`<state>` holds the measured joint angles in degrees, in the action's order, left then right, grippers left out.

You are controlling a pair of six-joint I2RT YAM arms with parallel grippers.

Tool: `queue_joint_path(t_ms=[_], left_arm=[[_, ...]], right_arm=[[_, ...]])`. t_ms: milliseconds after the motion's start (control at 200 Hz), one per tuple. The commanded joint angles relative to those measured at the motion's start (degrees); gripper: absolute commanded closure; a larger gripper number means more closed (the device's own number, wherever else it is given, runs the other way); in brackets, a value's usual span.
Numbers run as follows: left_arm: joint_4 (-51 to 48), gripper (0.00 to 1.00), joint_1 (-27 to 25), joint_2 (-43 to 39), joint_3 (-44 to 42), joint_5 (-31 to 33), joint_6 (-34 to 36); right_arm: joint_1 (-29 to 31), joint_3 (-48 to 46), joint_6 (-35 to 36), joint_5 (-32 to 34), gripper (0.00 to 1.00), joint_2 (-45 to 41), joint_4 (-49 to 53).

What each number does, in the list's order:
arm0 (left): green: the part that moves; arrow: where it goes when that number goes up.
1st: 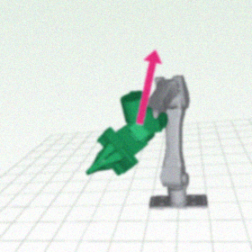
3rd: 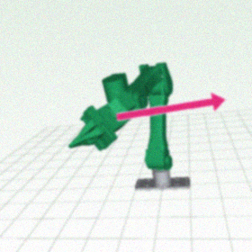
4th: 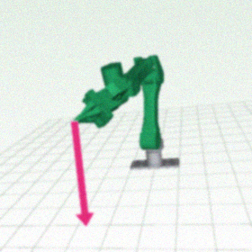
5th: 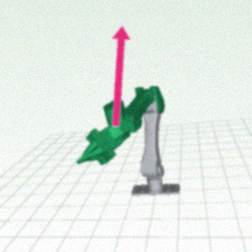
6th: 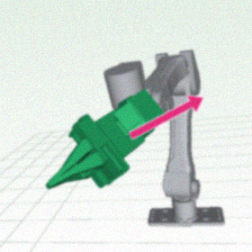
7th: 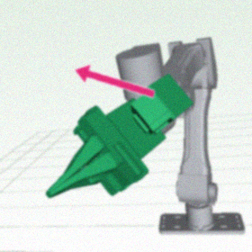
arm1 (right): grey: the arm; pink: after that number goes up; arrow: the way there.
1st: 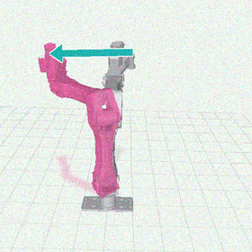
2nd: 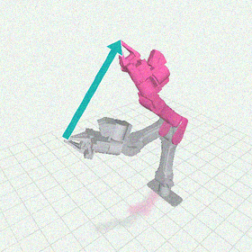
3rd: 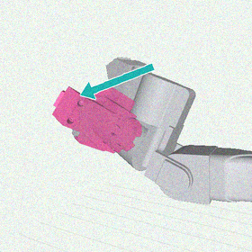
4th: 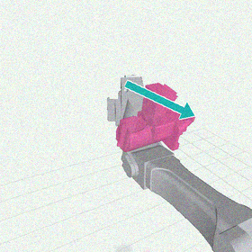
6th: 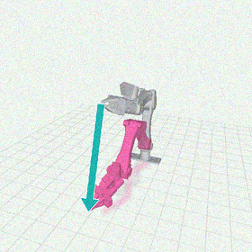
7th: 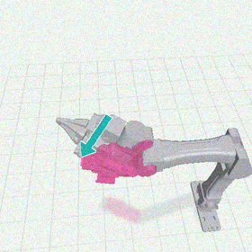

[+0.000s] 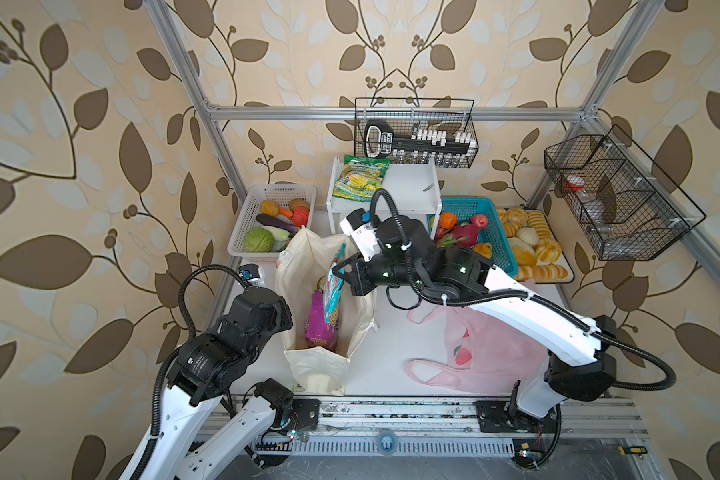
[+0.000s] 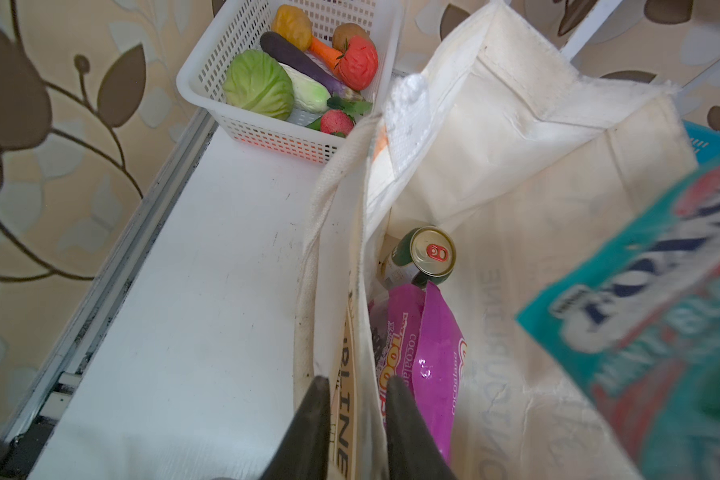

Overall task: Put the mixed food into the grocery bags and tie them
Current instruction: 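Carry the mint candy bag over the tote and drop it inside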

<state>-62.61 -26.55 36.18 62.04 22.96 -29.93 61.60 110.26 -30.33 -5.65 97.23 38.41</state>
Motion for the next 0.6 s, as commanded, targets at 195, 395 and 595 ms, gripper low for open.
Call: queue_joint_path(t_ms=[195,395,595], left_arm=[[1.1,0.86,0.2,-1.3,0.4,2.9,-0.7],[1.3,0.9,0.2,-1.3,0.8,3.3,-0.7],[1.6,0.91,0.2,-1.5,1.2,4.5,-0.5]], right_arm=[[2.6,6.6,3.4,-6.6,1.0,11.2,3.2],[4.9,9.3,2.8,-14.4,1.0,16.2,2.1],[5.9,1.8,2.7,-21.7,0.89,12.2,-0.6]])
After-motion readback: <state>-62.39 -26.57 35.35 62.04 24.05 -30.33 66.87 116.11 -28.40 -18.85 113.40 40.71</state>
